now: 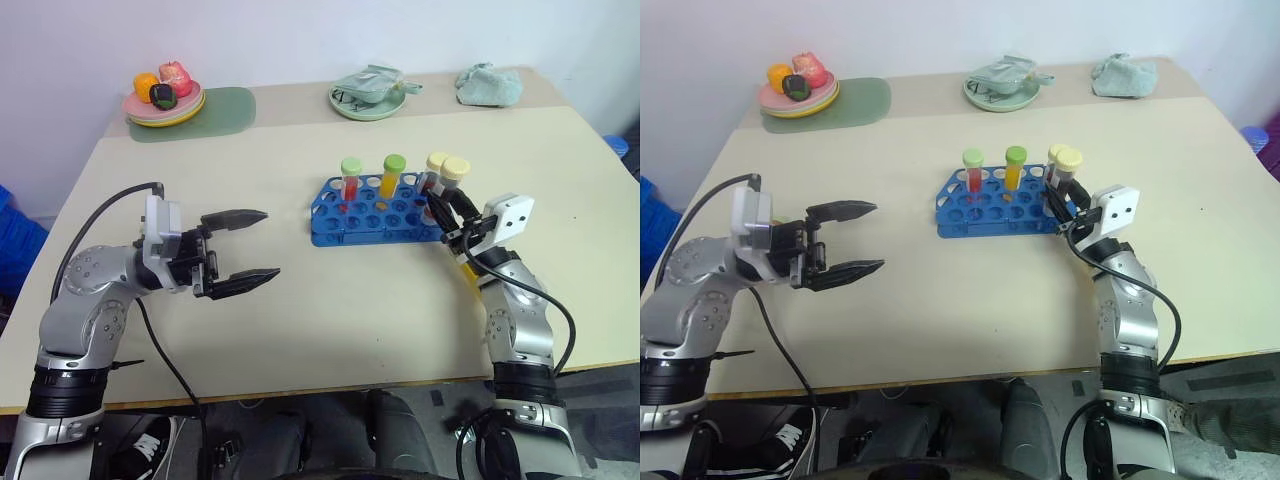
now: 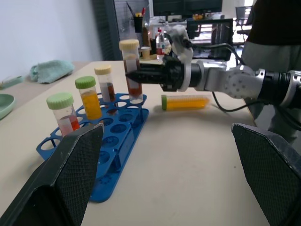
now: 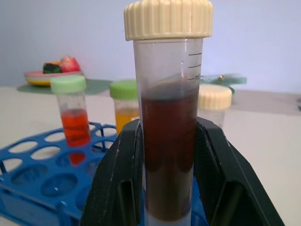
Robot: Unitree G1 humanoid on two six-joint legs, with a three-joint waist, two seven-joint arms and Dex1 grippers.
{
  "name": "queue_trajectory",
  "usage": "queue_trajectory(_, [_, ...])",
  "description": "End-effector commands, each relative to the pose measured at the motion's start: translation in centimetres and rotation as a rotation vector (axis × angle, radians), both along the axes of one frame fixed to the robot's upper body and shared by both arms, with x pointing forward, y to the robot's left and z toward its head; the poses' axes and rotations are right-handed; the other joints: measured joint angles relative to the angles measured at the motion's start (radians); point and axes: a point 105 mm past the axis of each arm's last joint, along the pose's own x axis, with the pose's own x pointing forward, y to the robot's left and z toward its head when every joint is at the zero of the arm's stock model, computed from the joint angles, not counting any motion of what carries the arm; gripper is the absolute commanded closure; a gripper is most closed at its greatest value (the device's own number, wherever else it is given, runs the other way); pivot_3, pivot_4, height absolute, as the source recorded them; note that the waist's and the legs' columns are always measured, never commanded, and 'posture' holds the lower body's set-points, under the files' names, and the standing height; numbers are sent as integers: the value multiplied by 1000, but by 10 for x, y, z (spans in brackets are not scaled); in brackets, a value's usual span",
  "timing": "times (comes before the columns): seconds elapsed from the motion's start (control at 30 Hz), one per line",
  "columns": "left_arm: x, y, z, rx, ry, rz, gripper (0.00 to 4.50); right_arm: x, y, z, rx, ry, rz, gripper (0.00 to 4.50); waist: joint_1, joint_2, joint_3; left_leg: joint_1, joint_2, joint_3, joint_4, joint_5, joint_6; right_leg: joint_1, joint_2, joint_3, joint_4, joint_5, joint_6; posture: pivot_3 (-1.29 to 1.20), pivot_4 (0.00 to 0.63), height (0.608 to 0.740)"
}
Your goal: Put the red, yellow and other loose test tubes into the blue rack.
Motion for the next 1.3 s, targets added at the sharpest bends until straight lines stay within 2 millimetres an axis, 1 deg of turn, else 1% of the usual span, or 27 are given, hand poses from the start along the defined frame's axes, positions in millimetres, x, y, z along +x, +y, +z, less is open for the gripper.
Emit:
queue_trajectory(0.03, [-5,4,11,-6,-41,11,0,0,-2,14,-17,-65,-2,3353,0,0,0,0,0,0,0,0,0,0,0,0,0,0,0,0,150,740])
queue_trajectory(0.37, [-4,0,14,-5,-46,5,0,6,-1,6,-47,-54,-17,3353,1,0,0,1,0,0,0,0,0,0,0,1,0,0,0,0,150,740])
queue_trajectory(0.53, [-3,0,16,-4,-47,5,0,8,-8,5,-50,-48,-41,3353,1,0,0,1,0,0,0,0,0,1,0,1,0,0,0,0,150,740])
queue_trajectory(0.73, [-3,1,16,-4,-44,6,0,5,-13,2,-56,-38,-49,3353,1,0,0,2,0,0,-1,0,0,1,0,1,0,0,0,0,150,740])
queue_trajectory(1.1, [-2,0,16,-5,-45,2,0,1,0,0,-35,-35,-6,3353,2,0,0,2,0,1,-1,0,0,2,1,2,-1,0,0,0,150,740])
queue_trajectory(1.3, [-3,1,15,-3,-44,4,0,2,-1,-3,-29,-23,-13,3353,1,0,0,2,1,1,-1,0,0,1,1,2,-1,0,0,0,150,740])
